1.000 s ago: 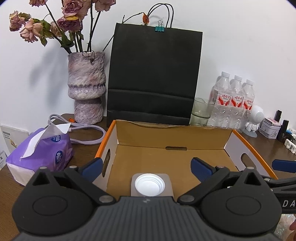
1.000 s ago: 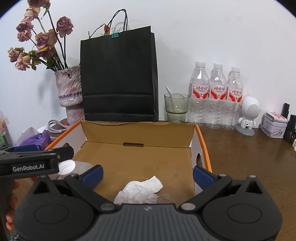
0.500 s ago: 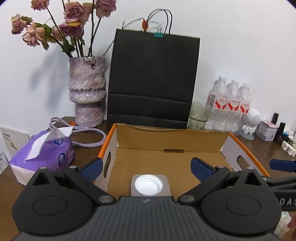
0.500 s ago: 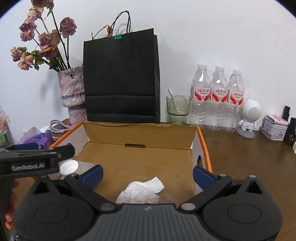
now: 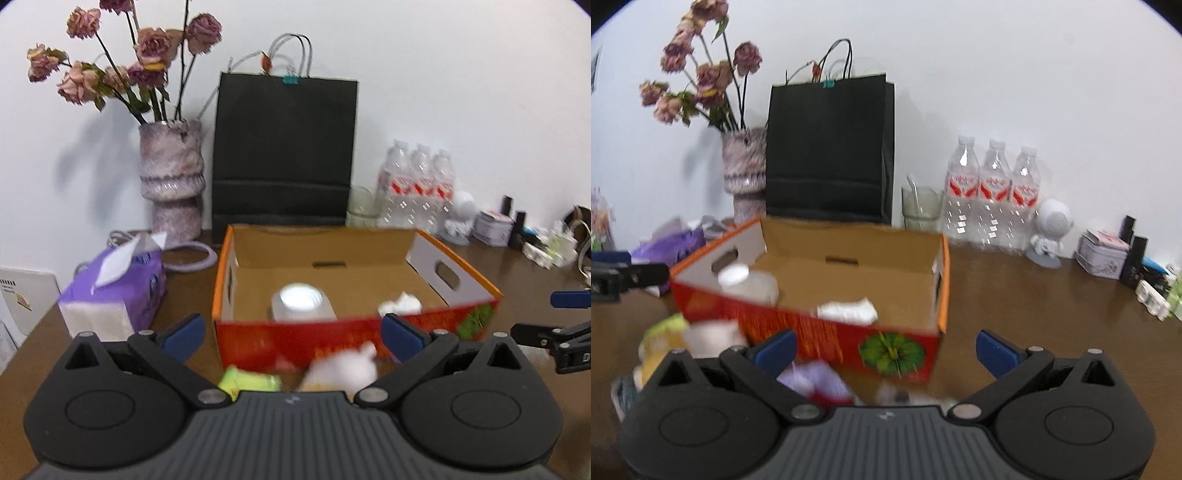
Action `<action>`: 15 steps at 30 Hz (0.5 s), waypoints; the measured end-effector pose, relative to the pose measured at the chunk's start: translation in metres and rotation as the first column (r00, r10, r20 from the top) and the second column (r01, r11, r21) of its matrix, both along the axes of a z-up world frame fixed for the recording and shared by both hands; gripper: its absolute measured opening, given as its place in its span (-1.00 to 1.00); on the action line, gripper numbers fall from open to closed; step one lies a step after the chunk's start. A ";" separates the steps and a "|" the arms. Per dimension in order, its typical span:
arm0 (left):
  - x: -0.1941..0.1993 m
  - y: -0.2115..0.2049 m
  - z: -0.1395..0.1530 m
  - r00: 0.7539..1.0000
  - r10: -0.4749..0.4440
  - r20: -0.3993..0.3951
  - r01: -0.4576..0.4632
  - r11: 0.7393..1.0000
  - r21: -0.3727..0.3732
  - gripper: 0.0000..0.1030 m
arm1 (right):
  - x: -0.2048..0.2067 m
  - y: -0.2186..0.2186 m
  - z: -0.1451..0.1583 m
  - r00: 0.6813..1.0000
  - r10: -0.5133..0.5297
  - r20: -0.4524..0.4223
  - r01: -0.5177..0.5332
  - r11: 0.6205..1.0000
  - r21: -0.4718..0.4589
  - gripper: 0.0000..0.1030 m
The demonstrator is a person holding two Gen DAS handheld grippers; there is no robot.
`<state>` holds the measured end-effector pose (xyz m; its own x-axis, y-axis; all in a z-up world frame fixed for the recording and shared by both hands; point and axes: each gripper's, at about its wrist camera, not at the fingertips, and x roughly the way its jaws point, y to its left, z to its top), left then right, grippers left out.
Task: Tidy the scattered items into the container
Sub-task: 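Grasp the plush toy with the left gripper while the right grasps the clear plastic bag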
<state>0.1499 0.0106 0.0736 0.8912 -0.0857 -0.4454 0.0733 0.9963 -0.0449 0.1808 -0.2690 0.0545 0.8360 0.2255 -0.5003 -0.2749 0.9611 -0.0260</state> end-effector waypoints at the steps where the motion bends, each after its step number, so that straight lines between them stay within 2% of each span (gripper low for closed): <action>1: -0.004 -0.001 -0.003 1.000 -0.007 -0.008 0.007 1.000 0.000 1.00 | -0.005 -0.002 -0.004 1.000 -0.002 -0.007 0.002 1.000 -0.006 1.00; 8: -0.015 -0.011 -0.029 0.993 -0.080 -0.086 0.080 0.997 -0.001 1.00 | -0.025 0.003 -0.039 0.999 0.006 -0.052 -0.005 1.000 0.012 1.00; 15: 0.008 -0.014 -0.041 0.987 -0.086 -0.137 0.085 0.996 -0.011 1.00 | -0.024 0.025 -0.044 0.998 0.060 -0.036 -0.059 0.998 0.029 1.00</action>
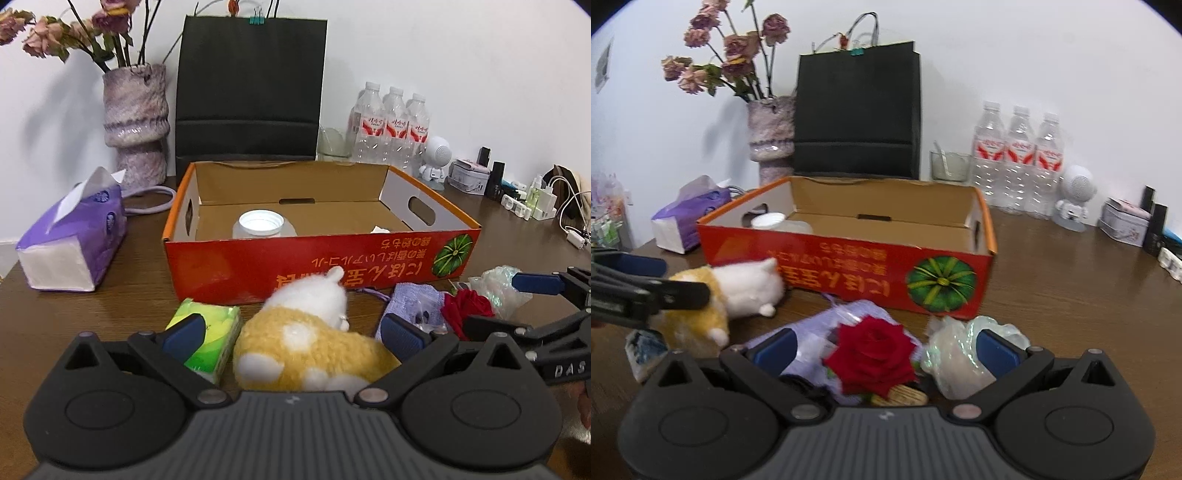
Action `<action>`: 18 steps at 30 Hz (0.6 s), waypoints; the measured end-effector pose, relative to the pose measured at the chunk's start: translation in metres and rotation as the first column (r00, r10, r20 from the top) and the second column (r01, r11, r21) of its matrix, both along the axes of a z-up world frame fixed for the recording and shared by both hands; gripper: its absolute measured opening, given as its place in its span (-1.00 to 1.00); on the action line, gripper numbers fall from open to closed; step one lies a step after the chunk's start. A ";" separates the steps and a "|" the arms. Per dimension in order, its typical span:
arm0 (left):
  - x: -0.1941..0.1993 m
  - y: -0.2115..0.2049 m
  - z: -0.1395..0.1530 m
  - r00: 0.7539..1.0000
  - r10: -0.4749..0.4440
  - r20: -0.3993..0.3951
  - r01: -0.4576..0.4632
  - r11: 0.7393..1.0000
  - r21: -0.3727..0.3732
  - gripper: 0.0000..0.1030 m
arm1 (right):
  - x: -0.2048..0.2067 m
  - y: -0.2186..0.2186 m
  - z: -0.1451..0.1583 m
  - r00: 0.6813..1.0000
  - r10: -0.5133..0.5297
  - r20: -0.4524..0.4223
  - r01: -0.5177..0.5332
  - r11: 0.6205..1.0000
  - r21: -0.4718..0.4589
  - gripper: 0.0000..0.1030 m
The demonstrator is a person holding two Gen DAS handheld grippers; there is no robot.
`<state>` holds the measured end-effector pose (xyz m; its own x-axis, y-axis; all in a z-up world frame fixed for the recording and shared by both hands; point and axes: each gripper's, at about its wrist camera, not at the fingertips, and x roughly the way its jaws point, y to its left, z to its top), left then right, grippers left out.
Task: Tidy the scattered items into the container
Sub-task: 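Grasp the plush toy with the left gripper while the right grasps the clear plastic bag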
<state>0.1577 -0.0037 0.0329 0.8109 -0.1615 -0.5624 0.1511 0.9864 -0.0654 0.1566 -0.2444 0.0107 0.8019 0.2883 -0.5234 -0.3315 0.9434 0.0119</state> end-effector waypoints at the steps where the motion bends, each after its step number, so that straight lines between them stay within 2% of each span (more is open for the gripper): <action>1: 0.004 0.000 -0.001 1.000 0.003 -0.007 -0.003 1.000 0.001 1.00 | 0.001 0.003 0.000 1.000 0.005 0.003 -0.005 1.000 -0.002 1.00; 6: 0.020 0.002 -0.007 0.999 0.002 -0.034 -0.003 1.000 -0.016 1.00 | 0.009 0.011 -0.003 1.000 0.008 -0.001 -0.008 1.000 -0.020 0.83; 15: 0.022 0.009 -0.010 0.999 0.008 -0.038 -0.010 0.999 -0.041 0.98 | 0.001 -0.008 0.006 0.995 -0.065 0.075 0.065 0.998 0.005 0.83; 18: 0.025 0.007 -0.011 0.999 0.005 -0.052 -0.007 0.999 -0.040 0.90 | 0.011 -0.022 0.005 0.990 -0.130 0.055 0.129 0.992 0.012 0.82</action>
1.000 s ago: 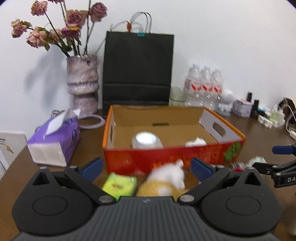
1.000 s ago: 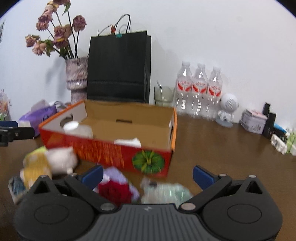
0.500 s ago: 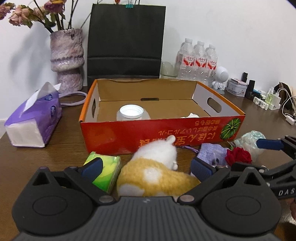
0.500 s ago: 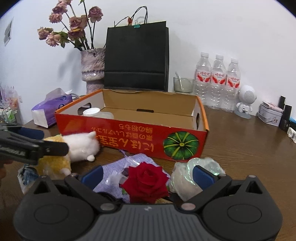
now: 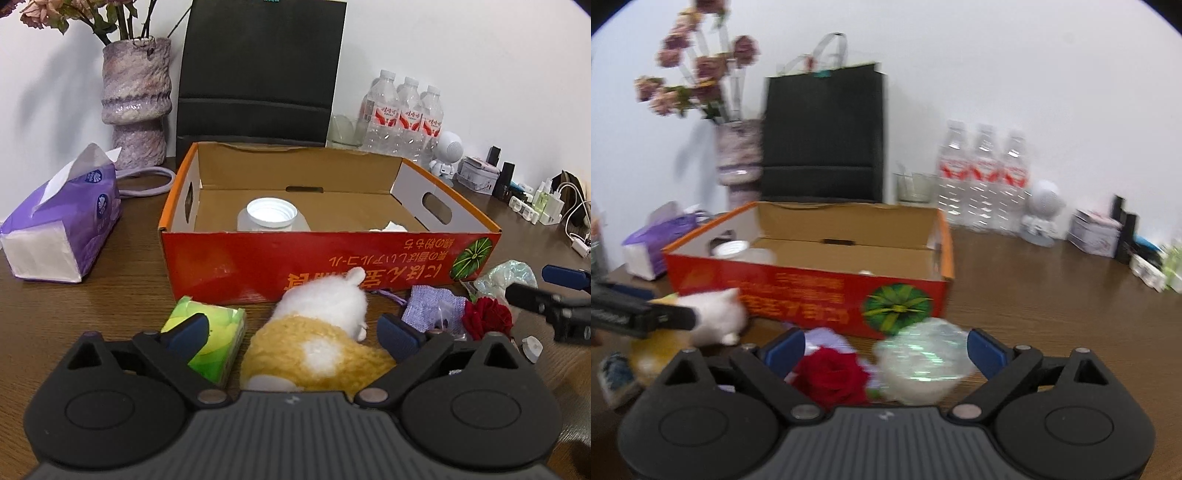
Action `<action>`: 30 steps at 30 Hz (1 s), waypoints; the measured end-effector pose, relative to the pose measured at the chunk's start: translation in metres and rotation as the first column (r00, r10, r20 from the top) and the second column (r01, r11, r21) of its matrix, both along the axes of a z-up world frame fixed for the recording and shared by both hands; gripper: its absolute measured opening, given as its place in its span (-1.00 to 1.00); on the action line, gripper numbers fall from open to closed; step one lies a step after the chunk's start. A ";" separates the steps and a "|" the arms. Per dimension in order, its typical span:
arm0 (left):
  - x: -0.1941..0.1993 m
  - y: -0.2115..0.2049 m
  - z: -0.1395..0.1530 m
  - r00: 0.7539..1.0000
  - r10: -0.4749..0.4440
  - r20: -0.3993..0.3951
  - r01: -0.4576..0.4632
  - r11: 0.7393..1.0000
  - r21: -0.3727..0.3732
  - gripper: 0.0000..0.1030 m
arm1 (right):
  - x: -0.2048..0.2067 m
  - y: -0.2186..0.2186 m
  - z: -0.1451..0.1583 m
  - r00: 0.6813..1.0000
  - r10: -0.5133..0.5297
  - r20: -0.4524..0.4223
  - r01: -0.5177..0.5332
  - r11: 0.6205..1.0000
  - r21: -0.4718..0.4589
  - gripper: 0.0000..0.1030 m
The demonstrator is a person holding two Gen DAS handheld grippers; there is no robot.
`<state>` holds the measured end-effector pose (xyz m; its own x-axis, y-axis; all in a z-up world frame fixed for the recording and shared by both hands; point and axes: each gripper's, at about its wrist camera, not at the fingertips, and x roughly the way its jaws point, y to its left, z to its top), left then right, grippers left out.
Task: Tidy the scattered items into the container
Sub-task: 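Grasp the plush toy with the left gripper while the right grasps the clear plastic bag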
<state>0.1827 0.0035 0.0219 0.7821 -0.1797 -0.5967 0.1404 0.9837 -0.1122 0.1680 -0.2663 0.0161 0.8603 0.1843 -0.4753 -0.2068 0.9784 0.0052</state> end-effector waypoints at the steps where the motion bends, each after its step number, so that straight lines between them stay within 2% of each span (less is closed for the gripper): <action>1: 0.001 -0.001 0.000 1.000 -0.004 -0.002 0.004 1.000 -0.001 0.87 | 0.004 -0.005 -0.001 1.000 -0.014 -0.013 0.014 1.000 0.011 0.81; 6: 0.007 -0.007 -0.002 1.000 -0.022 -0.016 0.022 1.000 0.005 0.66 | 0.025 -0.022 -0.009 0.996 -0.046 -0.075 0.049 0.998 0.041 0.64; 10: 0.015 -0.010 -0.009 0.998 -0.028 -0.050 0.028 1.000 -0.002 0.56 | 0.036 -0.023 -0.019 0.992 -0.041 -0.121 0.047 0.998 0.047 0.35; 11: 0.017 -0.010 -0.011 0.998 -0.035 -0.059 0.035 0.999 -0.007 0.36 | 0.037 -0.022 -0.021 0.990 -0.036 -0.135 0.043 0.998 0.055 0.30; 13: 0.016 -0.009 -0.011 0.998 -0.029 -0.050 0.028 0.999 -0.025 0.25 | 0.039 -0.023 -0.024 0.987 -0.022 -0.160 0.033 0.997 0.071 -0.14; 15: 0.010 -0.003 -0.006 0.999 -0.028 -0.019 0.027 0.998 -0.063 -0.01 | 0.036 -0.023 -0.024 0.989 -0.015 -0.149 0.027 0.997 0.077 -0.19; 17: 0.002 0.002 0.001 1.000 -0.009 0.019 0.011 0.997 -0.077 -0.09 | 0.028 -0.024 -0.018 0.995 -0.017 -0.102 0.025 0.996 0.082 -0.22; 21: -0.015 0.009 0.014 0.996 0.021 0.087 -0.013 0.995 -0.098 -0.17 | 0.012 -0.026 -0.006 0.999 -0.029 -0.019 0.030 0.995 0.095 -0.22; 25: -0.024 0.011 0.024 0.992 0.031 0.123 -0.014 0.991 -0.133 -0.21 | 0.007 -0.023 -0.003 1.000 -0.022 -0.007 0.023 0.994 0.108 -0.22; 30: -0.032 0.009 0.031 0.987 0.037 0.154 -0.015 0.990 -0.139 -0.23 | 0.001 -0.014 0.000 1.000 0.003 0.010 -0.005 0.993 0.118 -0.22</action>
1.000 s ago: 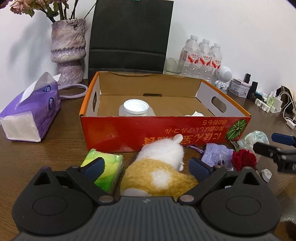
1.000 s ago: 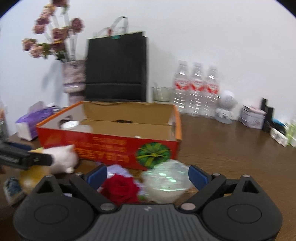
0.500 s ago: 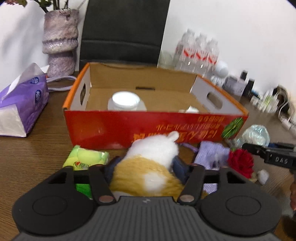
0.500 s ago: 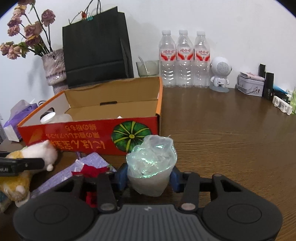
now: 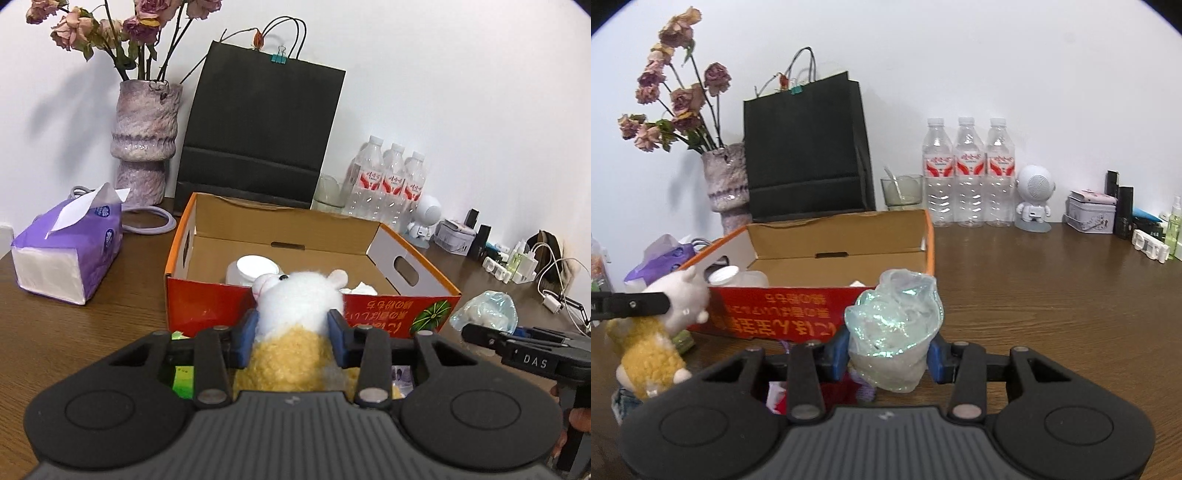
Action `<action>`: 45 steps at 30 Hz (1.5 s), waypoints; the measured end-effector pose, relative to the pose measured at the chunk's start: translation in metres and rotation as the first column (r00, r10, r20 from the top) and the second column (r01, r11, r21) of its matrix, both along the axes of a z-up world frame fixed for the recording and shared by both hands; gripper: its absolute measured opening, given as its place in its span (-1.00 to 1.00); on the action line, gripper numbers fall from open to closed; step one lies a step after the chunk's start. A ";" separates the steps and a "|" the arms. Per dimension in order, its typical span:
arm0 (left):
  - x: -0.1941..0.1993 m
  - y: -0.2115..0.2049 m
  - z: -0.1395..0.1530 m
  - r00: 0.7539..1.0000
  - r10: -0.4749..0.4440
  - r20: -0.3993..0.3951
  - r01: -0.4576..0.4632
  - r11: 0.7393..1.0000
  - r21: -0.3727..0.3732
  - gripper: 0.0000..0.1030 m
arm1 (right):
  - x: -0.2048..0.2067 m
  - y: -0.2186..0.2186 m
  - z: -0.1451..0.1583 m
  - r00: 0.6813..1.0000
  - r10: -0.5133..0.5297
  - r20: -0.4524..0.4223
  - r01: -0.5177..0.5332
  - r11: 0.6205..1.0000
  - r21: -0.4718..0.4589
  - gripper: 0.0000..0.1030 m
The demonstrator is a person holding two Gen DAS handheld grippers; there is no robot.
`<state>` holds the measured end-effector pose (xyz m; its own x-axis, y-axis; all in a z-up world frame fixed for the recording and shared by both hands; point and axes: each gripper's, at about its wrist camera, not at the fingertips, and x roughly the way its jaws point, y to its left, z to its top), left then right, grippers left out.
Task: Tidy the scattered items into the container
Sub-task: 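Drop the plush toy and plastic bag into the cardboard box, opening both grippers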
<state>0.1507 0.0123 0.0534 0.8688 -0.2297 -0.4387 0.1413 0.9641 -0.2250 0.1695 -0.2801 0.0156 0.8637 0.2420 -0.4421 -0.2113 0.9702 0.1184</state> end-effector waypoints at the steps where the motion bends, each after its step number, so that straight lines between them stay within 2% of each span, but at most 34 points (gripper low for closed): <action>1: -0.001 -0.001 0.000 1.000 -0.001 0.002 0.001 1.000 0.000 -0.23 | 0.000 0.001 0.000 1.000 0.006 0.002 -0.006 1.000 0.003 -0.22; 7: -0.008 0.001 0.006 1.000 0.007 0.028 -0.007 1.000 -0.010 -0.24 | -0.006 0.009 0.005 1.000 0.027 0.016 -0.027 0.999 0.023 -0.22; 17: -0.012 0.002 0.036 0.992 0.023 0.121 -0.023 1.000 -0.003 -0.24 | -0.009 0.021 0.025 0.997 0.053 0.054 -0.055 0.998 0.039 -0.22; 21: -0.003 -0.001 0.050 0.986 0.023 0.163 -0.023 1.000 -0.004 -0.24 | -0.003 0.031 0.039 0.995 0.064 0.081 -0.067 0.997 0.036 -0.22; 27: 0.024 -0.002 0.059 0.982 0.045 0.184 -0.040 0.999 -0.032 -0.24 | 0.022 0.048 0.063 0.989 0.091 0.120 -0.096 0.995 0.034 -0.22; 32: 0.061 -0.004 0.057 0.980 0.082 0.179 -0.071 0.995 -0.066 -0.24 | 0.057 0.062 0.069 0.989 0.100 0.112 -0.106 0.993 0.053 -0.22; 35: 0.090 -0.007 0.051 0.984 0.094 0.149 -0.084 0.994 -0.073 -0.24 | 0.080 0.065 0.066 0.990 0.089 0.109 -0.097 0.993 0.069 -0.22; 40: 0.124 -0.013 0.035 0.991 0.102 0.091 -0.098 0.994 -0.042 -0.24 | 0.119 0.070 0.050 0.995 0.081 0.054 -0.084 0.994 0.066 -0.22; 45: 0.137 -0.012 0.024 0.993 0.110 0.053 -0.109 0.994 -0.017 -0.22 | 0.135 0.075 0.034 0.997 0.079 -0.011 -0.078 0.996 0.038 -0.22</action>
